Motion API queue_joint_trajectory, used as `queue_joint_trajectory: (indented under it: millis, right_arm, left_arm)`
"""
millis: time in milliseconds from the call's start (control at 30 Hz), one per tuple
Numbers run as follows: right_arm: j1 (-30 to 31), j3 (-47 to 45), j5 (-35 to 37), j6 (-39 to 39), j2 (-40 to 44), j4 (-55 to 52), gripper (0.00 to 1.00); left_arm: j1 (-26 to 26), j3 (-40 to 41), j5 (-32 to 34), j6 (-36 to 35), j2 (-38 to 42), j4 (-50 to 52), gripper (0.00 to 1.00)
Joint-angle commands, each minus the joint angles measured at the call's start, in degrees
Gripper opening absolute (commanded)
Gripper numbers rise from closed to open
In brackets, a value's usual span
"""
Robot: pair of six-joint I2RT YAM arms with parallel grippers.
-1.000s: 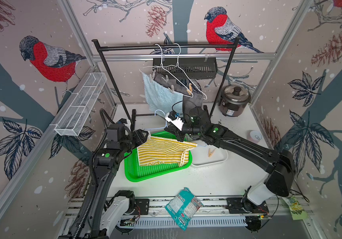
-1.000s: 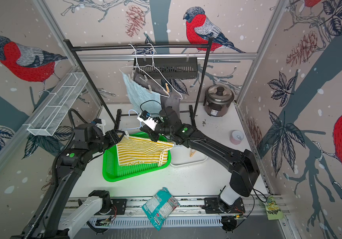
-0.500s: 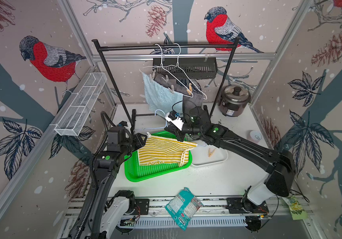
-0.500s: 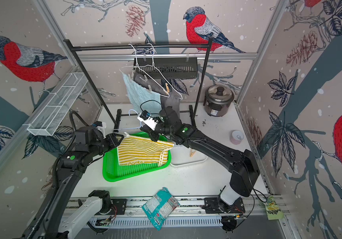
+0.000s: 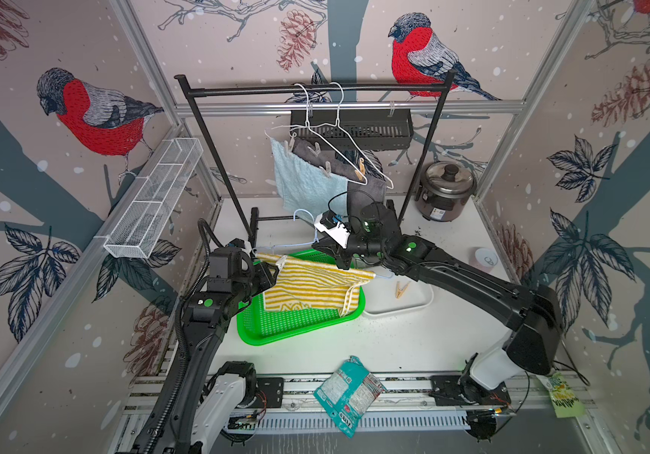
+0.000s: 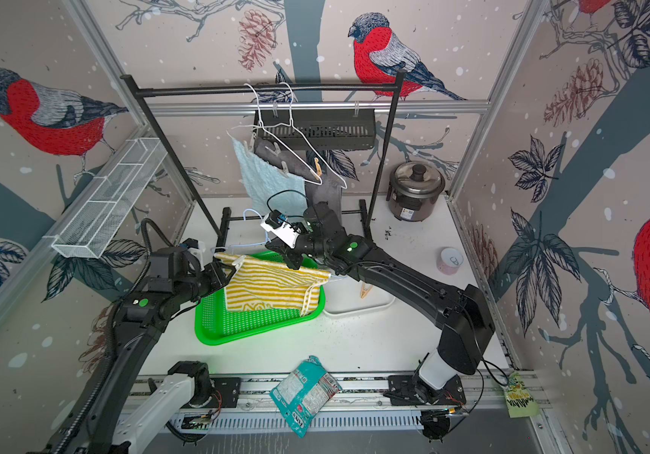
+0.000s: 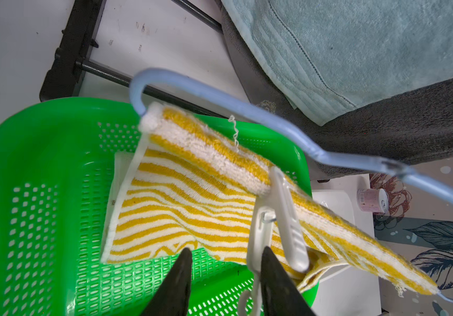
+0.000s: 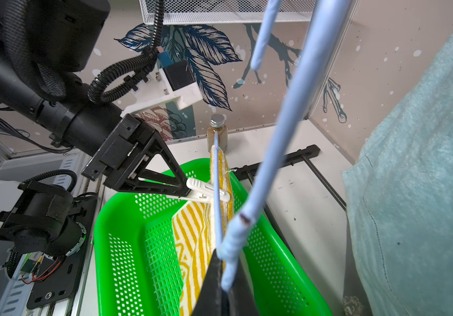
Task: Remove the clothespins securing towels to the hanger
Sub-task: Adjust the hanger.
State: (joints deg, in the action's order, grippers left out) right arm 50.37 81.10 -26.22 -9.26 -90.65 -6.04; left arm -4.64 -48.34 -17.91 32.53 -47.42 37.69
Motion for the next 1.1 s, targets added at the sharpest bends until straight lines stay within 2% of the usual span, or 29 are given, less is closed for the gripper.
queue_joint_trajectory:
  millis: [0,300,400,567,667,900,1000,1067]
  right_arm:
    - [-0.28,0.54,-1.95,-1.25,0.74,1.16,0.02]
    - [-0.40,2.73,-3.78,-4.85,-0.56,-4.42,0.02]
    - [-0.71,3.16,-4.12,-4.82,-0.66,-4.75,0.02]
    - [-1.99,4.06,-5.84,-3.78,-0.60,-5.70,0.02]
    - [-3.08,4.66,-6.80,-3.73,-0.34,-7.04,0.02]
    - [-5.72,6.08,-9.72,-3.96,-0.07,-9.24,0.02]
    - [-6.35,6.17,-10.54,-4.19,0.04,-9.62,0.02]
    - [-6.53,6.26,-10.70,-4.05,0.12,-9.74,0.02]
  left_arm:
    - [0.07,-0.05,-1.00,-1.07,0.25,-2.11,0.42]
    - [0.07,-3.04,-4.69,-5.18,5.18,-7.02,0.54]
    - [0.07,-4.03,-7.02,-7.57,5.66,-7.48,0.56]
    - [0.08,-5.90,-7.03,-13.99,7.03,-7.10,0.59]
    - [0.07,-4.80,-9.82,-17.58,9.36,-11.06,0.64]
    - [0.09,1.20,-19.90,-26.41,14.55,-24.70,0.85]
    - [0.07,3.48,-21.72,-29.98,15.24,-27.01,0.88]
    - [0.07,4.52,-20.16,-31.24,15.32,-27.13,0.88]
